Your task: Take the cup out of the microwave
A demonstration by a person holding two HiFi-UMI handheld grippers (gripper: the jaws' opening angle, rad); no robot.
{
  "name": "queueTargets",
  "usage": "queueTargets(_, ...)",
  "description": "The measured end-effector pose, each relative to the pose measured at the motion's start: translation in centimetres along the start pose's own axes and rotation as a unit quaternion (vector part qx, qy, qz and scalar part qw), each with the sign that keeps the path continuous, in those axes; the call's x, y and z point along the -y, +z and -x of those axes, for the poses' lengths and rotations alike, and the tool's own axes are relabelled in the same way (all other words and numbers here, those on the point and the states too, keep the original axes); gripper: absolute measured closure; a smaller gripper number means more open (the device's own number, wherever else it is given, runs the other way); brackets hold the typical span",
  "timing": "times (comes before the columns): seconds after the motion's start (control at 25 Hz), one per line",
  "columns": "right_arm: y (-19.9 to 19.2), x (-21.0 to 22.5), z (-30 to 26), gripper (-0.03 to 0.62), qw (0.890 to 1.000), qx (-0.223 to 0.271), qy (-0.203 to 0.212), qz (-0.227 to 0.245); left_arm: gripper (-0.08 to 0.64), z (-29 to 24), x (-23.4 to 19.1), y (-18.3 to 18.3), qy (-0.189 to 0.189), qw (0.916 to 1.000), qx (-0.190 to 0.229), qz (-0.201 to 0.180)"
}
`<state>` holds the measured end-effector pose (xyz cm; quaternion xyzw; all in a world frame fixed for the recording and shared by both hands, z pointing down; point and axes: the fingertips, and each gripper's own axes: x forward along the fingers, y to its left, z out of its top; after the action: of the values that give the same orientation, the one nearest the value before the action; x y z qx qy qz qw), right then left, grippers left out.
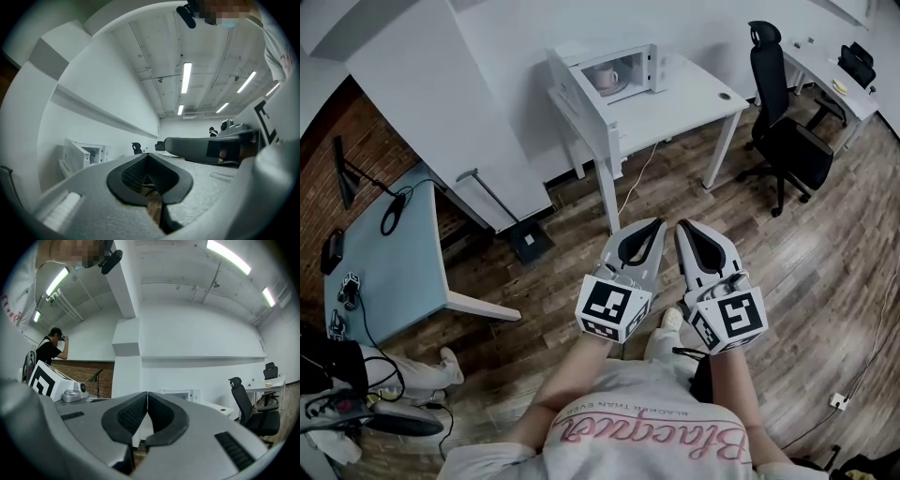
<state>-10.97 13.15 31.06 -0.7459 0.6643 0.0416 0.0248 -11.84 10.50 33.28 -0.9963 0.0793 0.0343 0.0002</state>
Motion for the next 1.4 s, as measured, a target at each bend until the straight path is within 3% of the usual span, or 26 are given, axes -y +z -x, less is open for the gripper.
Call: queueTargets(1.4, -1.4, 19.0, -11.4, 0.581, 0.997, -0.011, 0.079, 0.016, 0.555, -21.2, -5.7, -1.0, 0.087, 0.9961, 0.0, -0.006)
